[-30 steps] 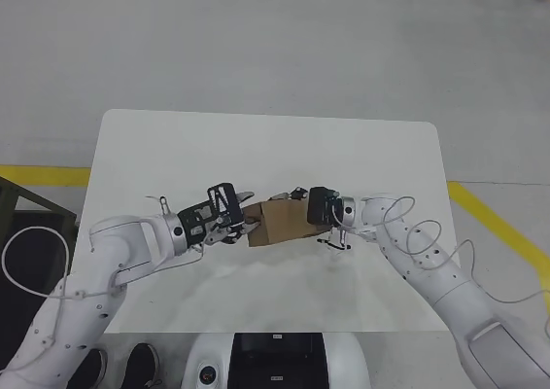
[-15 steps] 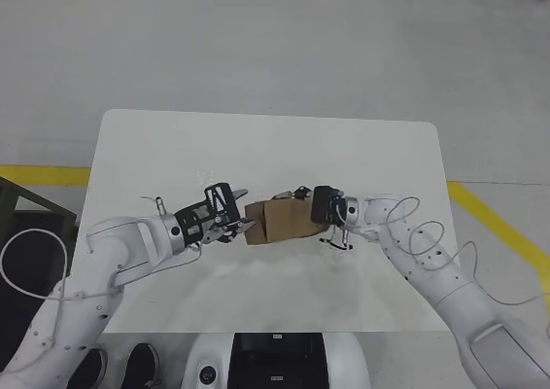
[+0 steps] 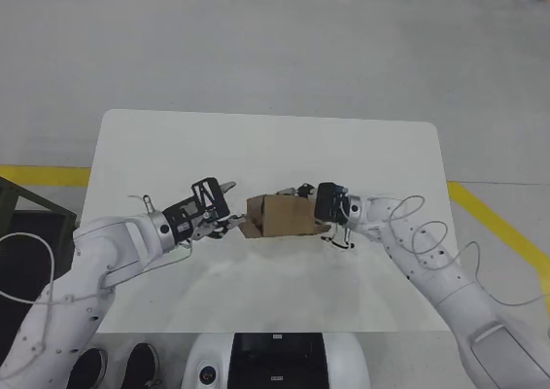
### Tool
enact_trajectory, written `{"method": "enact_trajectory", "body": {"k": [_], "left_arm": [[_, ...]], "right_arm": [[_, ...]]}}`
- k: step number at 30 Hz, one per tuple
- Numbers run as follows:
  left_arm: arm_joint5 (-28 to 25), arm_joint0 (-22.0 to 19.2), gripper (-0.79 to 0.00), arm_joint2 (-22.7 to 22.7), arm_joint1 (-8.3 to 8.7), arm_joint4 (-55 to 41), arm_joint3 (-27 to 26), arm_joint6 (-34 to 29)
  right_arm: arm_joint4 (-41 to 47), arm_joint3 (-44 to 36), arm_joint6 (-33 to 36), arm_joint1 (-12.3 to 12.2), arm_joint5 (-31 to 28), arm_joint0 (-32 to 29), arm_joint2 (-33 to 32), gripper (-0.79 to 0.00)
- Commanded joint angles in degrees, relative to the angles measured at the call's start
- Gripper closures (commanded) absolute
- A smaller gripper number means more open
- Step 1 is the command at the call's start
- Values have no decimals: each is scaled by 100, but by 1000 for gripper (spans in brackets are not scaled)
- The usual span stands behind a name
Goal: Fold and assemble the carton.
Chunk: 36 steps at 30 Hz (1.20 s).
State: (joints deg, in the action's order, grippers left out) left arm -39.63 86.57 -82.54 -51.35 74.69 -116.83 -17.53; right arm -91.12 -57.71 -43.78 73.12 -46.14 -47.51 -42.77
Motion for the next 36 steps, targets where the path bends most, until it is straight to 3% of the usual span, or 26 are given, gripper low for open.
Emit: {"method": "enact_trajectory", "body": {"k": [1, 14, 17, 18, 19, 23, 27, 36], "left_arm": [[-10, 19, -545, -99, 7, -28, -13, 17], [-250, 325, -634, -902, 56, -644, 115, 336], [-573, 462, -542, -1051, 69, -1038, 164, 519], [-685, 512, -339, -1077, 72, -1155, 169, 557], [-824, 559, -231, -1087, 79, -1240, 165, 559], [-977, 701, 0, -993, 84, -1284, 61, 453], [-877, 644, 0, -674, 65, -1100, -22, 335], [-582, 87, 0, -44, 3, -885, -18, 176]], "right_arm": [[37, 23, 25, 6, 15, 3, -10, 0], [215, 156, 52, -21, 101, -8, -208, 0], [217, 140, 48, -34, 111, -35, -241, 0], [222, 132, 51, -37, 117, -45, -253, 0], [225, 122, 54, -41, 120, -56, -263, 0], [241, 77, 76, -50, 139, -97, -294, 0], [214, 24, 93, -56, 144, -127, -299, 0], [134, -18, 137, -61, 116, -150, -285, 0]]}}
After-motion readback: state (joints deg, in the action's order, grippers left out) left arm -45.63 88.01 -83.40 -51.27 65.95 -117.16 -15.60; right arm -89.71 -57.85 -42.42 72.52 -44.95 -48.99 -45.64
